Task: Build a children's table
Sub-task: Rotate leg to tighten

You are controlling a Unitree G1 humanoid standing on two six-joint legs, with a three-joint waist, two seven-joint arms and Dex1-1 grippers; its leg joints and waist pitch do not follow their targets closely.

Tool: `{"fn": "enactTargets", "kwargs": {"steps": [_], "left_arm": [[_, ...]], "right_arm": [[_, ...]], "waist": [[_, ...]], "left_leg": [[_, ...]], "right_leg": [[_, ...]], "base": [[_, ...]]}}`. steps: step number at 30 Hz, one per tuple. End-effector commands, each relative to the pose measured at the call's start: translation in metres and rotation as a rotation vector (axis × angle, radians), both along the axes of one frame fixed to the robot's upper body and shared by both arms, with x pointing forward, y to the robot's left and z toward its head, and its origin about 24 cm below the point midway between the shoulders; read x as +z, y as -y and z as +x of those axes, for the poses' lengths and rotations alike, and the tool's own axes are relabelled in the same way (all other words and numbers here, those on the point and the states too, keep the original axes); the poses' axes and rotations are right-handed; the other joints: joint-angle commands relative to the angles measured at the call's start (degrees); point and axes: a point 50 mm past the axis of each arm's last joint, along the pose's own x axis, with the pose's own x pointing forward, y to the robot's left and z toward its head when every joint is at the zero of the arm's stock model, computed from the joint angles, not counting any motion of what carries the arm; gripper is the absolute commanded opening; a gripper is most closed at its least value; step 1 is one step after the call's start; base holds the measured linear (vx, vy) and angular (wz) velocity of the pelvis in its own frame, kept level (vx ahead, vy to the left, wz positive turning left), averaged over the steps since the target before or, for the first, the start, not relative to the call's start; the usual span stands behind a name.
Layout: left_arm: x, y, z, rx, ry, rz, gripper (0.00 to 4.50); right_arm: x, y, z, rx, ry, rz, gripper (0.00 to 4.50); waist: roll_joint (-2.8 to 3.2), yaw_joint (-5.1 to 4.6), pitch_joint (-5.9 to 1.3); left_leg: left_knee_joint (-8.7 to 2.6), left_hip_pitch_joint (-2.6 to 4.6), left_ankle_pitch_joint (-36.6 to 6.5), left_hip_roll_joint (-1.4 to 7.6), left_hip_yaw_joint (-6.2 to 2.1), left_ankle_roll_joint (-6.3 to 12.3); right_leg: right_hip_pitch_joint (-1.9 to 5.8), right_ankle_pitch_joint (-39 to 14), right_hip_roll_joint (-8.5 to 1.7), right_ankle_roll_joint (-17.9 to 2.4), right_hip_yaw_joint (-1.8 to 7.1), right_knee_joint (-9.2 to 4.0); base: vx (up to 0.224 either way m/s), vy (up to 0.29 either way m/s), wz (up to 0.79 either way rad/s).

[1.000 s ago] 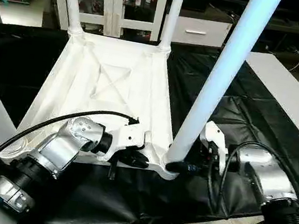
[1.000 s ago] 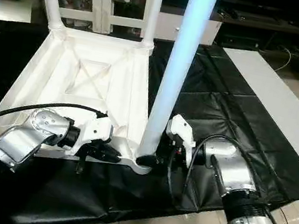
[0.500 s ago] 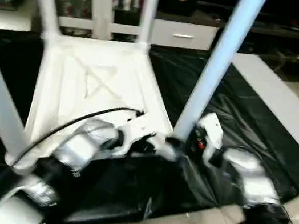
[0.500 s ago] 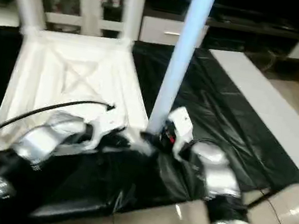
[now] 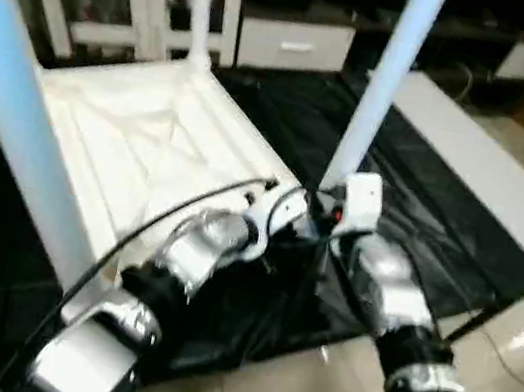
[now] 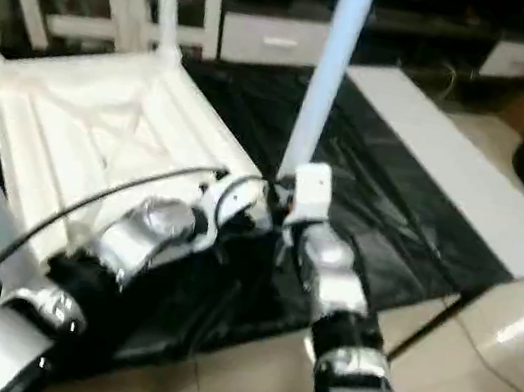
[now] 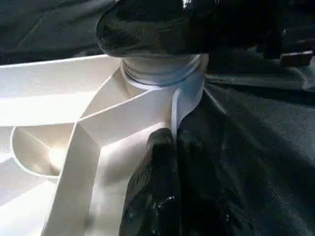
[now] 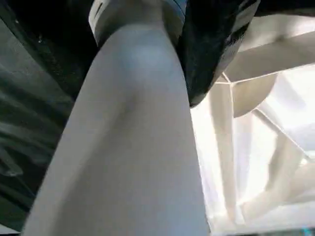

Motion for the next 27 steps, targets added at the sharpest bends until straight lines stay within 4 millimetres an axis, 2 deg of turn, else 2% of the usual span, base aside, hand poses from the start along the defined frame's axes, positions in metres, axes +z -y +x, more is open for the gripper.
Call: {"fn": "enactTargets", "kwargs": {"steps": [1, 2, 3, 4, 5, 6, 7, 8, 9, 10, 12, 13, 14, 16, 17, 18, 20, 23, 27], "left_arm": [[-0.001, -0.021, 0.01, 0.073, 0.052, 0.07, 0.0], [-0.001, -0.021, 0.01, 0.072, 0.052, 0.07, 0.0], [-0.002, -0.025, 0.011, 0.059, 0.062, 0.086, 0.0], [-0.002, -0.025, 0.011, 0.059, 0.062, 0.086, 0.0], [-0.003, -0.028, 0.011, 0.047, 0.074, 0.105, 0.0], [-0.003, -0.03, 0.012, 0.04, 0.079, 0.109, 0.0], [-0.003, -0.031, 0.012, 0.036, 0.08, 0.109, 0.0], [-0.004, -0.031, 0.011, 0.018, 0.086, 0.112, 0.0], [-0.004, -0.031, 0.011, 0.007, 0.09, 0.114, 0.0], [-0.005, -0.031, 0.009, -0.029, 0.099, 0.12, 0.0], [-0.007, -0.034, 0.007, -0.075, 0.081, 0.12, 0.0], [-0.008, -0.036, 0.004, -0.135, 0.085, 0.121, 0.0], [-0.008, -0.037, 0.002, -0.177, 0.089, 0.122, 0.0], [-0.01, -0.041, 0.0, -0.203, 0.076, 0.128, 0.0], [-0.011, -0.045, -0.001, -0.233, 0.073, 0.129, 0.0], [-0.012, -0.051, -0.004, -0.274, 0.054, 0.122, 0.0], [-0.013, -0.061, -0.007, -0.325, 0.042, 0.139, 0.0], [-0.015, -0.075, -0.011, -0.375, 0.011, 0.17, 0.0], [-0.019, -0.083, -0.017, -0.397, -0.054, 0.179, 0.0]], "right_arm": [[0.001, -0.018, -0.012, 0.15, 0.03, 0.084, 2.47], [0.002, -0.017, -0.012, 0.149, 0.032, 0.084, 2.47], [0.006, -0.01, -0.014, 0.138, 0.066, 0.082, 2.64], [0.006, -0.01, -0.014, 0.138, 0.066, 0.082, 2.7], [0.01, -0.003, -0.017, 0.118, 0.099, 0.072, 2.8], [0.014, 0.006, -0.021, 0.102, 0.138, 0.037, 2.88], [0.016, 0.01, -0.023, 0.096, 0.159, 0.014, 2.88], [0.02, 0.014, -0.028, 0.102, 0.183, 0.028, 2.88], [0.023, 0.016, -0.032, 0.109, 0.195, 0.042, 2.88], [0.028, 0.021, -0.042, 0.117, 0.218, 0.073, 2.88], [0.032, 0.027, -0.056, 0.145, 0.237, 0.076, 2.88], [0.033, 0.03, -0.064, 0.154, 0.241, 0.069, 2.88], [0.033, 0.032, -0.068, 0.158, 0.242, 0.064, 2.88], [0.032, 0.034, -0.073, 0.165, 0.242, 0.054, 2.88], [0.032, 0.036, -0.077, 0.166, 0.237, 0.047, 2.88], [0.03, 0.039, -0.081, 0.154, 0.223, 0.037, 2.88], [0.027, 0.044, -0.086, 0.14, 0.198, 0.024, 2.88], [0.024, 0.047, -0.09, 0.134, 0.174, 0.004, 2.88], [0.022, 0.045, -0.09, 0.146, 0.164, 0.003, 2.88]], "waist": [[-0.78, 1.87, -4.59], [0.04, 2.16, -4.63], [1.15, 2.51, -4.84], [0.67, 2.36, -4.63], [1.12, 2.25, -4.32], [1.65, 2.48, -4.69], [1.2, 2.11, -4.83], [1.45, 2.25, -4.74], [1.35, 2.42, -4.92], [1.27, 2.42, -4.93], [1.46, 2.93, -4.57], [1.56, 3.03, -4.51], [1.4, 2.96, -4.4], [1.38, 2.93, -4.17], [1.43, 2.84, -4.08], [1.49, 2.99, -4.08], [1.44, 3.04, -4.04], [1.61, 3.03, -3.93], [1.85, 3.1, -3.95]], "left_leg": [[-4.06, -1.34, -7.8, 2.04, -0.67, 0.77], [-4.13, -1.62, -3.7, 2.25, -0.67, 1.37], [-3.76, -1.49, 1.3, 2.18, -0.03, 3.1], [-4.05, -1.83, 0.3, 1.92, 0.31, 4.17], [-4.59, -2.42, -6.9, 1.63, 0.59, 3.56], [-4.76, -1.55, -9.8, 2.0, 0.59, 2.41], [-4.7, -1.77, -8.9, 2.06, 0.53, 2.21], [-4.83, -1.73, -8.9, 1.99, 0.54, 2.23], [-4.53, -1.09, -8.5, 2.14, 0.87, 2.8], [-4.55, -1.44, -7.3, 2.01, 0.95, 3.61], [-4.79, -1.08, -8.6, 2.26, 1.23, 4.33], [-4.91, -0.96, -10.1, 2.3, 1.3, 3.98], [-5.06, -1.1, -10.6, 2.19, 1.24, 3.79], [-5.38, -0.85, -14.8, 2.25, 1.3, 2.21], [-5.46, -0.82, -15.8, 2.23, 1.27, 1.7], [-5.38, -0.49, -16.8, 2.17, 1.32, 1.1], [-5.61, -0.54, -16.3, 2.27, 1.32, 0.94], [-5.89, -0.44, -18.6, 2.35, 1.18, 0.01], [-6.11, -0.29, -19.4, 2.53, 1.14, -0.77]], "right_leg": [[1.05, -30.6, -2.55, -6.3, 3.33, -6.29], [1.02, -22.9, -1.9, -7.9, 3.22, -5.33], [0.76, -9.3, -0.77, -11.4, 3.01, -3.96], [0.83, -6.7, -0.34, -12.0, 3.05, -4.27], [0.94, -9.0, 0.27, -12.6, 3.07, -4.11], [0.94, -10.4, 0.16, -12.5, 3.34, -4.52], [0.96, -7.3, 0.39, -13.2, 3.62, -4.18], [0.99, -6.6, 0.6, -13.3, 3.64, -4.21], [0.56, -3.8, 0.7, -14.0, 3.98, -4.2], [0.9, -1.9, 0.83, -14.7, 4.0, -3.83], [0.73, -3.3, 0.81, -14.1, 4.21, -4.26], [0.57, -5.5, 0.77, -13.7, 4.3, -4.4], [0.67, -7.0, 0.81, -13.2, 4.31, -4.68], [0.13, -14.4, 0.82, -11.8, 4.66, -5.35], [-0.07, -16.3, 0.85, -11.5, 4.73, -5.47], [-0.43, -18.4, 0.89, -10.9, 4.97, -5.84], [-0.6, -16.8, 1.09, -11.0, 5.27, -5.68], [-0.75, -17.3, 1.11, -11.0, 5.23, -5.61], [-0.88, -16.2, 0.93, -11.5, 5.33, -5.46]], "base": [[0.0, 0.0, 0.0], [0.0, 0.0, 0.0], [0.0, 0.0, 0.0], [0.0, 0.0, 0.0], [0.0, 0.0, 0.0], [0.0, 0.0, 0.0], [0.0, 0.0, 0.0], [0.0, 0.0, 0.0], [0.0, 0.0, 0.0], [0.0, 0.0, 0.0], [0.0, 0.0, 0.0], [0.0, 0.0, 0.0], [0.0, 0.0, 0.0], [0.0, 0.0, 0.0], [0.0, 0.0, 0.0], [0.0, 0.0, 0.0], [0.0, 0.0, 0.0], [0.0, 0.0, 0.0], [0.0, 0.0, 0.0]]}}
